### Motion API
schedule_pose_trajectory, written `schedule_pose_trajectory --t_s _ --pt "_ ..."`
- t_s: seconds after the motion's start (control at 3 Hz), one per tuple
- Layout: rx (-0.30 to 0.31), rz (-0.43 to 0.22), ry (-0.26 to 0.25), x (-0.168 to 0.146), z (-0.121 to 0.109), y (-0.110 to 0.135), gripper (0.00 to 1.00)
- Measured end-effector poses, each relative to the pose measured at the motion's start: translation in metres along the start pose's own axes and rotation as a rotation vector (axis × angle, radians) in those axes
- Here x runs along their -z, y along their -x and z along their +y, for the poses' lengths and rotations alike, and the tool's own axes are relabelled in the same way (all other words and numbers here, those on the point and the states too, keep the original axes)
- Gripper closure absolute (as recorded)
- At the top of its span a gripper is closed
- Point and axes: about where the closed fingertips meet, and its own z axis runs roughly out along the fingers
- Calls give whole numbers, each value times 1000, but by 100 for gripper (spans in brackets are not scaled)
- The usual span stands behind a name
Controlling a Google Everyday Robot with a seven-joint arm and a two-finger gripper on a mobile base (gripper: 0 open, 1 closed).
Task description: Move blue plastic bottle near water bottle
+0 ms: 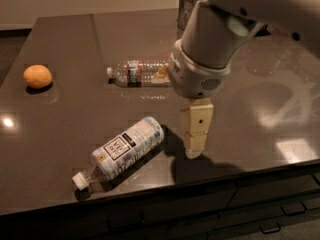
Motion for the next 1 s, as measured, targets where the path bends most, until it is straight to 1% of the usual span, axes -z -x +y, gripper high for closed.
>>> schedule_pose_trajectory --t_s 0.33,0.67,1.0 --pt "75 -11 40 -24 1 18 0" --pt "128 -14 70 -45 3 32 0" --pt "153 0 95 -63 3 39 0"
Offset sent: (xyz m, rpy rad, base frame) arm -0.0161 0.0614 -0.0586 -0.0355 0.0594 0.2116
